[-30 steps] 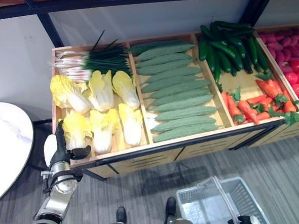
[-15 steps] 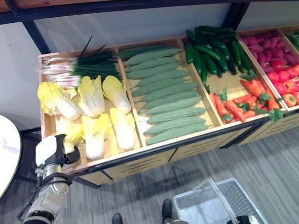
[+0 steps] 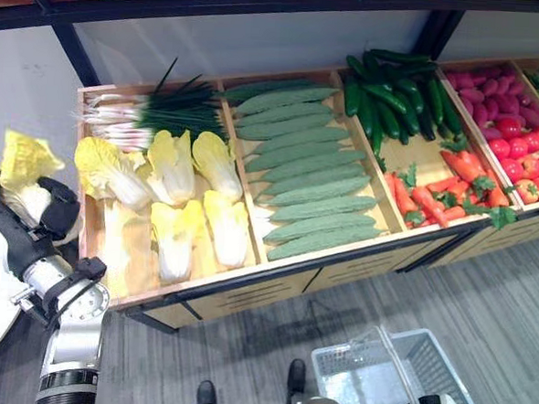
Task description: Get the vegetables into the basket
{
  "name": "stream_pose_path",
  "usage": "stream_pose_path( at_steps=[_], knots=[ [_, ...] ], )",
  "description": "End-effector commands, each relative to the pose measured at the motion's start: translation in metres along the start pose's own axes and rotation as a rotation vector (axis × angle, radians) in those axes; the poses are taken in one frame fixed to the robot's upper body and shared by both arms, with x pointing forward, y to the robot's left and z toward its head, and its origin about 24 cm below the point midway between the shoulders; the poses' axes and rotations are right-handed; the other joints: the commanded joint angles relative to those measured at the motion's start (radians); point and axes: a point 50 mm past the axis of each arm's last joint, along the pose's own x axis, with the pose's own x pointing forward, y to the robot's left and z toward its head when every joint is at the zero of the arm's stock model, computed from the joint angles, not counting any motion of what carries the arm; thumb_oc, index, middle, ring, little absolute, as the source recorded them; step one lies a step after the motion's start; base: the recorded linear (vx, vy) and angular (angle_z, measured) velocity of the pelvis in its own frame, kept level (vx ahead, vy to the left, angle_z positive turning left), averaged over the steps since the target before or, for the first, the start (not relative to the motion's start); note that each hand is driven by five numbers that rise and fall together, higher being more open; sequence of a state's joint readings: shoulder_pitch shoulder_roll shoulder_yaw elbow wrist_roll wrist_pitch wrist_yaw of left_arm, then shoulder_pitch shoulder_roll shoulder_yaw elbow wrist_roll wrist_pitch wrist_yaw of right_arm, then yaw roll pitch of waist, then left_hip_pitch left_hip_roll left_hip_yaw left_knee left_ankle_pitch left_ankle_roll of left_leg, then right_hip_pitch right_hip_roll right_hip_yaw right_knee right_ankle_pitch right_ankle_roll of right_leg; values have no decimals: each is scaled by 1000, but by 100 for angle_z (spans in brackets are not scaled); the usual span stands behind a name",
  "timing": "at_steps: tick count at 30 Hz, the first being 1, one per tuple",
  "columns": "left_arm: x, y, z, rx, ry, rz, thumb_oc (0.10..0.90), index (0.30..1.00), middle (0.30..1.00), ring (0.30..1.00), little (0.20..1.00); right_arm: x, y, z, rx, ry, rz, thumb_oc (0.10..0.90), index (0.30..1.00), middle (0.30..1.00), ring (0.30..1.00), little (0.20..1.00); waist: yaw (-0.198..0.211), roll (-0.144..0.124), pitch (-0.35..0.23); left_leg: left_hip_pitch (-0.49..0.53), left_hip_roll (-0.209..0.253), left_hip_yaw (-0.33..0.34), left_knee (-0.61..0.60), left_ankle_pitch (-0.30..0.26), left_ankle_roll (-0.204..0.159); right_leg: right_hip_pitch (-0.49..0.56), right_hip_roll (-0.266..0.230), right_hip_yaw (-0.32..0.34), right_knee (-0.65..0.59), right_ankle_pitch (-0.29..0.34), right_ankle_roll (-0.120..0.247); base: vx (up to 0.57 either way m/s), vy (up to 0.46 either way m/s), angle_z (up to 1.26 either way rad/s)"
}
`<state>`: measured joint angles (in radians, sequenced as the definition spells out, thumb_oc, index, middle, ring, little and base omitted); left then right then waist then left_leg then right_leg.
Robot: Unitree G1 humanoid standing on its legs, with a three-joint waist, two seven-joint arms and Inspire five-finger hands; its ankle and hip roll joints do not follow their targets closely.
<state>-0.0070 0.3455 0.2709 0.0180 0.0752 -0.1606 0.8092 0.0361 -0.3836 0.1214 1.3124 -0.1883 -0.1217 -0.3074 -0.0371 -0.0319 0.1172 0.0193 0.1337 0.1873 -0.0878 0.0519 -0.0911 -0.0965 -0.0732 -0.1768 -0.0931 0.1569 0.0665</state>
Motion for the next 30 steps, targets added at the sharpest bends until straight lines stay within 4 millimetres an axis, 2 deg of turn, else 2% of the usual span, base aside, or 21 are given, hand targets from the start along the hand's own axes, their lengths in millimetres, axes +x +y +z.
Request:
stream_pose_path(
  at_steps=[1, 2, 3, 4, 5, 6, 8, 19, 25, 30],
  knots=[
    [-4, -20, 12, -519, 90, -340, 400, 300, 300, 300, 300, 8, -28, 10, 37, -15, -100, 400, 300, 300, 300, 300, -20, -37, -31, -31, 35, -59, 1, 9, -49, 61, -107, 35, 6, -64, 112, -24, 38, 7],
    [-4, -20, 12, -522, 92, -343, 400, 300, 300, 300, 300, 8, -28, 10, 36, -14, -100, 400, 300, 300, 300, 300, -19, -37, -32, -30, 35, -58, 1, 8, -49, 62, -107, 36, 6, -64, 112, -21, 45, 1],
    [-14, -24, -2, -643, 223, -433, 400, 300, 300, 300, 300, 10, -33, 14, 35, -28, -96, 400, 300, 300, 300, 300, -21, -31, -31, -31, 35, -56, 1, 11, -48, 60, -107, 39, 6, -62, 112, -11, 32, -1],
    [-20, -29, -1, -738, 258, -494, 400, 300, 300, 300, 300, 11, -34, 14, 32, -29, -90, 400, 300, 300, 300, 300, -23, -28, -31, -30, 34, -56, 1, 11, -47, 60, -108, 40, 6, -60, 112, -11, 32, -3],
    [-20, -29, -1, -740, 259, -496, 400, 300, 300, 300, 300, 11, -34, 14, 31, -29, -90, 400, 300, 300, 300, 300, -22, -28, -31, -30, 34, -56, 1, 11, -47, 60, -108, 40, 6, -60, 112, -6, 30, -5],
    [-29, -31, -7, -852, 318, -623, 400, 300, 300, 300, 300, 11, -37, 17, 29, -45, -77, 400, 300, 300, 300, 300, -25, -27, -31, -29, 34, -53, 1, 9, -48, 58, -109, 45, 6, -61, 113, 1, 22, -4],
    [-40, -40, -9, -916, 367, -657, 400, 300, 300, 300, 300, 11, -32, 21, 35, -65, -52, 400, 300, 300, 300, 300, -26, -26, -34, -25, 33, -50, 1, 7, -47, 58, -110, 50, 6, -59, 113, 7, 24, -6],
    [-39, -43, 1, -912, 297, -730, 400, 300, 300, 300, 300, 9, -28, 12, 68, -31, -38, 400, 300, 300, 300, 300, -29, -23, -40, -5, 22, -39, 1, -6, -39, 67, -116, 64, 6, -63, 116, 5, 5, -1],
    [-36, -45, 9, -923, 255, -755, 400, 300, 300, 300, 300, 8, -26, 7, 89, -11, -34, 400, 300, 300, 300, 300, -30, -31, -40, 24, 8, -26, 6, -16, -26, 86, -126, 73, 7, -66, 122, 24, 40, -4],
    [-34, -55, 26, -959, 192, -823, 400, 300, 300, 300, 300, 9, -29, 9, 122, -14, -43, 400, 300, 300, 300, 300, -31, -53, -12, -27, -11, -25, 134, -75, -8, 67, -152, 88, 64, -66, 129, -35, 79, -8]
  ],
)
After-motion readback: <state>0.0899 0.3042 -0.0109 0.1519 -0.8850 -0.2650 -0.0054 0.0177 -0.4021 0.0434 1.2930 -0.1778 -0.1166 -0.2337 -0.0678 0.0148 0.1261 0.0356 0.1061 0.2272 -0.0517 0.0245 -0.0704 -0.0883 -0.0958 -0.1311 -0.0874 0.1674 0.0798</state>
